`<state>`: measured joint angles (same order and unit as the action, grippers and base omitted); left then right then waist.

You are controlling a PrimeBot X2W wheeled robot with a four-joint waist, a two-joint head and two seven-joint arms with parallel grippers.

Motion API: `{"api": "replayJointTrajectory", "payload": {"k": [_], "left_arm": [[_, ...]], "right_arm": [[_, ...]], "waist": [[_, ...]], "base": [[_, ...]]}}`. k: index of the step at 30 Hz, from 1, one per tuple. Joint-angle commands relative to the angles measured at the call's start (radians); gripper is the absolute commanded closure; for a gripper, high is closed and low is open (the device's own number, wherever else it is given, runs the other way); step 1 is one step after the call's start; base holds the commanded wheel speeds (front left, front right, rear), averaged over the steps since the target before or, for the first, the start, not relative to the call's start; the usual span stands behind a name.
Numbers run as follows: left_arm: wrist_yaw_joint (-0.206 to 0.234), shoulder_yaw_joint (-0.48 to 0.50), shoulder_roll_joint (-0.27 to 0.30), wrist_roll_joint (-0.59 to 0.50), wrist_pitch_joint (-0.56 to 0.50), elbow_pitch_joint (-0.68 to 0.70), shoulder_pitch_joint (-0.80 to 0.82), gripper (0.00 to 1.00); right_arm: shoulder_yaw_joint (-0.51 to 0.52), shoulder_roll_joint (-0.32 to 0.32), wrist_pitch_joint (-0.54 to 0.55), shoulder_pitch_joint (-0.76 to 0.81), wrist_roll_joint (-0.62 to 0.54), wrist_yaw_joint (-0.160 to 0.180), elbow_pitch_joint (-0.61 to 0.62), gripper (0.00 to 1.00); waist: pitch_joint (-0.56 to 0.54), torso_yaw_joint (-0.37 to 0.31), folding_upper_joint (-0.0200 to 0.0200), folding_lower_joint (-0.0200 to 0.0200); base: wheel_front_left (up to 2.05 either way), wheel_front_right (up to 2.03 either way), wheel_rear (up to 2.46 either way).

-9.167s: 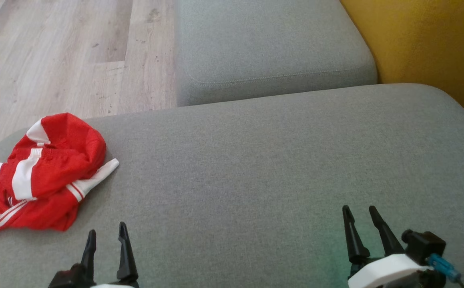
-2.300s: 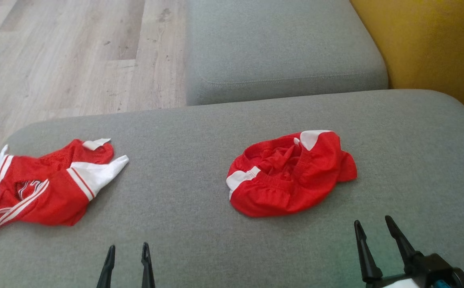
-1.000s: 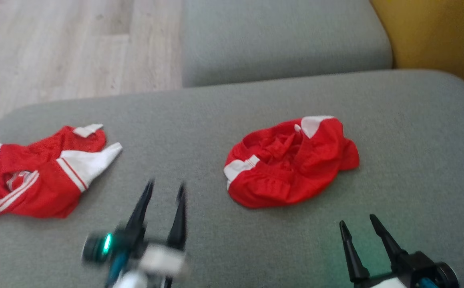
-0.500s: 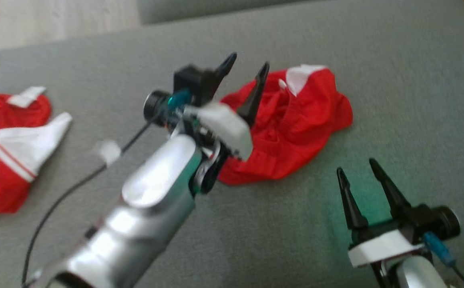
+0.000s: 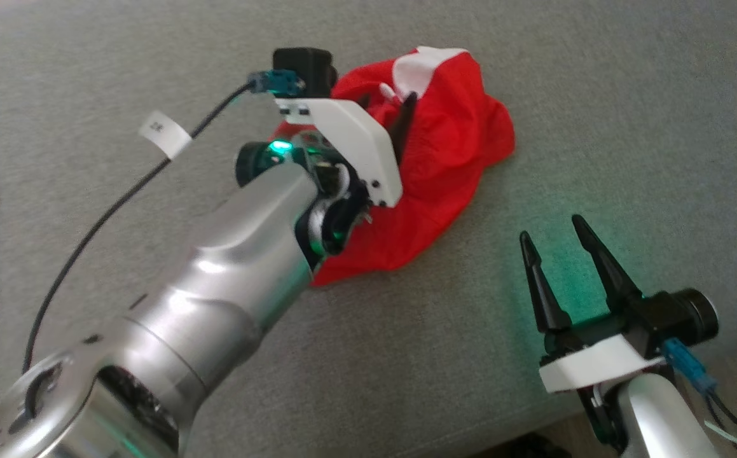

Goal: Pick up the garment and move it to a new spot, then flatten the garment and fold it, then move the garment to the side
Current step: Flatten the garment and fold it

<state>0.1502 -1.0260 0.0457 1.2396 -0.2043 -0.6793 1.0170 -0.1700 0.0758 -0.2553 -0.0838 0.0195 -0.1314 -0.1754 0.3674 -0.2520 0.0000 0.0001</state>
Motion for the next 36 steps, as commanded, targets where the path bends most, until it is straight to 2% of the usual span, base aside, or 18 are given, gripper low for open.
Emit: {"api": "replayJointTrajectory", "payload": {"k": [1,8,9,10,11,17,27,31,36], "left_arm": [[0.003,0.008,0.005,0.018,0.016,0.0,0.062,0.0],[0.01,-0.05,0.005,0.106,0.084,-0.1,0.123,0.0],[0.011,-0.06,0.005,0.114,0.09,-0.112,0.129,0.24],[0.013,-0.072,0.005,0.121,0.095,-0.125,0.135,0.59],[0.013,-0.082,0.005,0.126,0.101,-0.138,0.14,1.0],[-0.013,-0.136,0.005,0.153,0.154,-0.179,0.158,1.0],[-0.155,-0.174,0.005,0.255,0.234,-0.009,0.252,1.0],[-0.187,-0.175,0.005,0.273,0.277,0.074,0.339,1.0],[-0.201,-0.156,0.005,0.29,0.311,0.104,0.398,1.0]], "right_arm": [[-0.027,0.002,-0.006,-0.023,0.008,0.001,0.024,0.0],[-0.037,-0.009,-0.006,-0.045,0.018,0.001,0.016,0.0],[-0.036,-0.011,-0.006,-0.047,0.018,0.001,0.015,0.0],[-0.034,-0.012,-0.006,-0.048,0.019,0.001,0.014,0.0],[-0.033,-0.013,-0.006,-0.049,0.019,0.001,0.014,0.0],[-0.03,-0.019,-0.006,-0.042,0.02,0.001,0.005,0.0],[-0.038,-0.024,-0.006,-0.011,0.021,0.001,-0.013,0.0],[-0.023,-0.025,-0.006,0.021,0.012,0.001,-0.016,0.0],[0.013,-0.025,-0.006,0.052,-0.001,0.001,-0.005,0.0]], "waist": [[0.024,-0.024,0.0,-0.0001],[0.059,-0.062,0.0,-0.0001],[0.06,-0.067,0.0,-0.0001],[0.061,-0.072,0.0,-0.0001],[0.061,-0.076,0.0,-0.0001],[0.037,-0.091,0.0,-0.0001],[-0.14,-0.109,0.0,-0.0001],[-0.217,-0.096,0.0,-0.0001],[-0.28,-0.046,0.0,-0.0001]], "base": [[0.0,0.0,0.0],[0.0,0.0,0.0],[0.0,0.0,0.0],[0.0,0.0,0.0],[0.0,0.0,0.0],[0.0,0.0,0.0],[0.0,0.0,0.0],[0.0,0.0,0.0],[0.0,0.0,0.0]]}}
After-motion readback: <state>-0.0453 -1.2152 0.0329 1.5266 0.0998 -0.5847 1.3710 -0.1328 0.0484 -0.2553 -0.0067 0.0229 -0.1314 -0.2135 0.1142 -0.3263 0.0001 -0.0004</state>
